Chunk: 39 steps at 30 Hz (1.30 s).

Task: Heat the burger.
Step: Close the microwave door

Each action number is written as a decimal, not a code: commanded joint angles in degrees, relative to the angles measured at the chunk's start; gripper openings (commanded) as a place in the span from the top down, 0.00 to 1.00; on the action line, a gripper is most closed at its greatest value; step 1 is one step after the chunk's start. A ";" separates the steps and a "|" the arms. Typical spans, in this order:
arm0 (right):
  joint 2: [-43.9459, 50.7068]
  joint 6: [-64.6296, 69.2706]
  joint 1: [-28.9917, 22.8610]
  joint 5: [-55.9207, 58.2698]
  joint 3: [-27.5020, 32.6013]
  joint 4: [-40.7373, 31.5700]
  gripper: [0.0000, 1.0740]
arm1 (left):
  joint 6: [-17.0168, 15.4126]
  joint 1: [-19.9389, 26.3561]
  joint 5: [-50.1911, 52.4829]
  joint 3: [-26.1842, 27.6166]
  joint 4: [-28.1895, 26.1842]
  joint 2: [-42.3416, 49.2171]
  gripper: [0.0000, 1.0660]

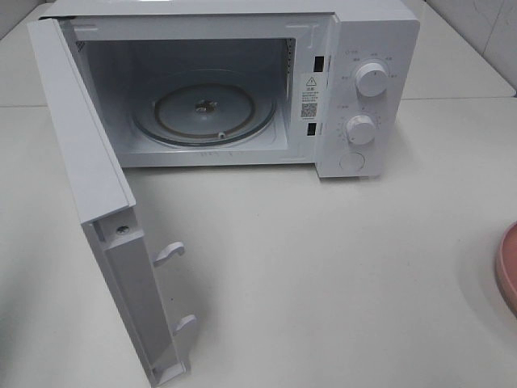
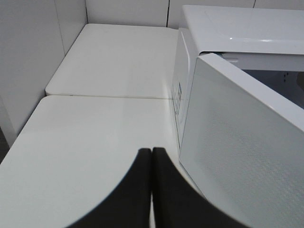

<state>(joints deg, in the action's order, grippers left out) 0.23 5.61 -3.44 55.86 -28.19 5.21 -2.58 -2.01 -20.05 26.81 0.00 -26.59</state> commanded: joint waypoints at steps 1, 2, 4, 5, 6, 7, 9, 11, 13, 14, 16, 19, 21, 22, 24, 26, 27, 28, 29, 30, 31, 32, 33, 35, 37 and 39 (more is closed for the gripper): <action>2.01 -0.06 0.29 -0.74 0.00 -0.11 0.30 | 0.34 0.17 8.94 -3.50 -0.63 -2.18 1.00; 2.01 -0.06 0.29 -0.74 0.00 -0.11 0.30 | 0.34 0.17 13.41 -5.44 -0.63 -3.38 1.00; 2.01 -0.06 0.29 -0.74 0.00 -0.11 0.30 | 0.34 0.17 15.93 -6.59 -0.63 -4.01 1.00; 2.01 -0.06 0.29 -0.74 0.00 -0.11 0.30 | 0.34 0.17 20.68 -8.71 -0.57 -5.33 1.00; 2.01 -0.06 0.29 -0.74 0.00 -0.11 0.30 | 0.34 0.17 20.68 -8.71 -0.57 -5.33 1.00; 2.01 -0.06 0.29 -0.74 0.00 -0.11 0.30 | 0.34 0.17 25.44 -11.00 -0.57 -6.82 1.00; 2.01 -0.06 0.29 -0.74 0.00 -0.11 0.30 | 0.34 0.17 28.13 -12.15 -0.57 -7.56 1.00; 2.01 -0.06 0.29 -0.74 0.00 -0.11 0.30 | 0.34 0.17 33.46 -13.92 -0.52 -9.05 1.00; 2.01 -0.06 0.29 -0.74 0.00 -0.11 0.30 | 0.34 0.17 39.48 -15.53 0.80 -11.80 1.00; 2.01 -0.06 0.29 -0.74 0.00 -0.11 0.30 | 0.34 0.17 39.48 -15.53 0.80 -11.80 1.00; 2.01 -0.06 0.29 -0.74 0.00 -0.11 0.30 | 0.06 0.17 43.83 -16.10 3.09 -15.41 1.00; 2.01 -0.06 0.29 -0.74 0.00 -0.11 0.30 | -0.17 0.17 45.95 -16.10 4.70 -17.88 1.00; 2.01 -0.06 0.29 -0.74 0.00 -0.11 0.30 | -0.74 0.17 49.50 -16.10 5.90 -21.83 1.00; 2.01 -0.06 0.29 -0.74 0.00 -0.11 0.30 | -0.74 0.17 49.50 -16.10 5.90 -21.83 1.00; 2.01 -0.06 0.29 -0.74 0.00 -0.11 0.30 | -1.66 0.17 51.85 -16.10 5.90 -25.84 1.00; 2.01 -0.06 0.29 -0.74 0.00 -0.11 0.30 | -1.66 0.17 53.57 -16.10 5.90 -27.96 1.00; 2.01 -0.06 0.29 -0.74 0.00 -0.11 0.30 | -1.66 0.17 53.57 -16.10 5.90 -27.96 1.00; 2.01 -0.06 0.29 -0.74 0.00 -0.11 0.30 | -1.66 0.17 55.63 -16.04 5.96 -29.85 1.00; 2.01 -0.06 0.29 -0.74 0.00 -0.11 0.30 | -1.66 0.17 56.38 -15.99 6.02 -30.83 1.00; 2.01 -0.06 0.29 -0.74 0.00 -0.11 0.30 | -1.66 0.17 56.38 -15.99 6.02 -30.83 1.00; 2.01 -0.06 0.29 -0.74 0.00 -0.11 0.30 | -1.72 0.17 57.70 -15.76 6.42 -32.66 1.00; 2.01 -0.06 0.29 -0.74 0.00 -0.11 0.30 | -2.23 0.17 57.98 -15.58 6.82 -33.69 1.00; 2.01 -0.06 0.29 -0.74 0.00 -0.11 0.30 | -2.23 0.17 57.98 -15.58 6.82 -33.69 1.00; 2.01 -0.06 0.29 -0.74 0.00 -0.11 0.30 | -5.67 0.17 59.87 -14.38 11.12 -37.76 1.00; 2.01 -0.06 0.29 -0.74 0.00 -0.11 0.30 | -6.42 0.17 60.73 -14.15 12.49 -38.67 1.00; 2.01 -0.06 0.29 -0.74 0.00 -0.11 0.30 | -8.08 0.17 63.77 -13.87 15.53 -41.08 1.00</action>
<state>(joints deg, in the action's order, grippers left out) 0.23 5.61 -3.44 55.86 -28.19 5.21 -8.82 -2.01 40.39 12.26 12.95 -66.63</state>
